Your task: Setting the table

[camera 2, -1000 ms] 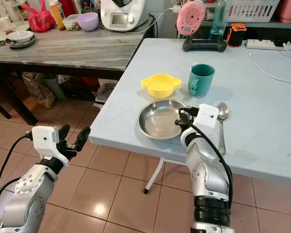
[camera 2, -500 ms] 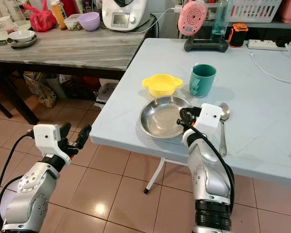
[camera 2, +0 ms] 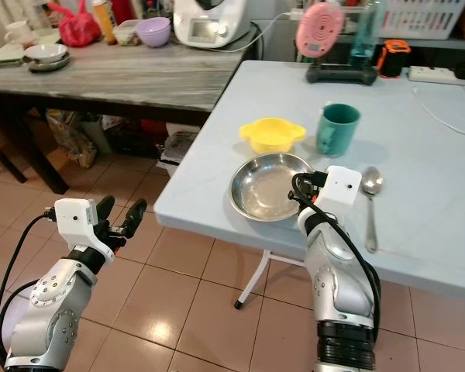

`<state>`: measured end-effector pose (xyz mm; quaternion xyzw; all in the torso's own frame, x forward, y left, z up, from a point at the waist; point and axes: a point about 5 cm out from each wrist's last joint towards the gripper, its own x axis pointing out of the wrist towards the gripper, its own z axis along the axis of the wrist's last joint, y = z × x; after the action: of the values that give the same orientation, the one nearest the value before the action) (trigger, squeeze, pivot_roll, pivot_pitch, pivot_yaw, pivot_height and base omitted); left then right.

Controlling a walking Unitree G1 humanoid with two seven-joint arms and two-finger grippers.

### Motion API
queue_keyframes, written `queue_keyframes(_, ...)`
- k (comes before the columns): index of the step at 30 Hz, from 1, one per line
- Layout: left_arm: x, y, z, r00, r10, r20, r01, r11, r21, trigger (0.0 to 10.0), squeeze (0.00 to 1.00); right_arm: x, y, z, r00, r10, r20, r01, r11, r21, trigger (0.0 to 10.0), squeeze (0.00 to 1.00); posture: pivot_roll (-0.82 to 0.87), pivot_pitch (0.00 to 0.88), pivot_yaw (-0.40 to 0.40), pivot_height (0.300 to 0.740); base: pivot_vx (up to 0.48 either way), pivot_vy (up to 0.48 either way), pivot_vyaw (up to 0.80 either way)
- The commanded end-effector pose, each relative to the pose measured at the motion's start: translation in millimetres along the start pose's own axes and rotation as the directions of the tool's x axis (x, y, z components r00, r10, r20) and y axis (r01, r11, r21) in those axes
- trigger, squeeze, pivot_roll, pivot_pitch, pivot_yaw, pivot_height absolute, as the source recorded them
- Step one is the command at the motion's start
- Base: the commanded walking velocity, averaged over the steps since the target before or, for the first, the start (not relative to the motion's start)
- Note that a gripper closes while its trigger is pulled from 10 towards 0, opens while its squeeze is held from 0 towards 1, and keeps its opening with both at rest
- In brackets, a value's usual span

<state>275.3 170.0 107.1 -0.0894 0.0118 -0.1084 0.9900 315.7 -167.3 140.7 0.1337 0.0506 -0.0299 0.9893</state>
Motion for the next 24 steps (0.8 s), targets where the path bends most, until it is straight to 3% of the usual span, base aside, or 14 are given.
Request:
queue_keyframes(1, 0.2, 5.8, 1.4, 1.0, 0.016, 0.001, -0.016, 1.0, 0.015, 10.0, 0.0, -0.8, 9.7, 5.5, 0.999, 0.033, 0.029, -0.033, 0.999, -0.006, 10.0, 0.0, -0.11, 0.039, 0.079, 0.74, 0.0, 0.48, 0.0)
queue_keyframes(24, 3.6, -0.9, 1.7, 1.0, 0.001, 0.012, -0.001, 0.999, 0.035, 10.0, 0.0, -0.2, 11.5, 7.7, 0.998, 0.035, 0.051, -0.035, 0.999, -0.016, 10.0, 0.0, -0.11, 0.039, 0.086, 0.74, 0.0, 0.48, 0.0)
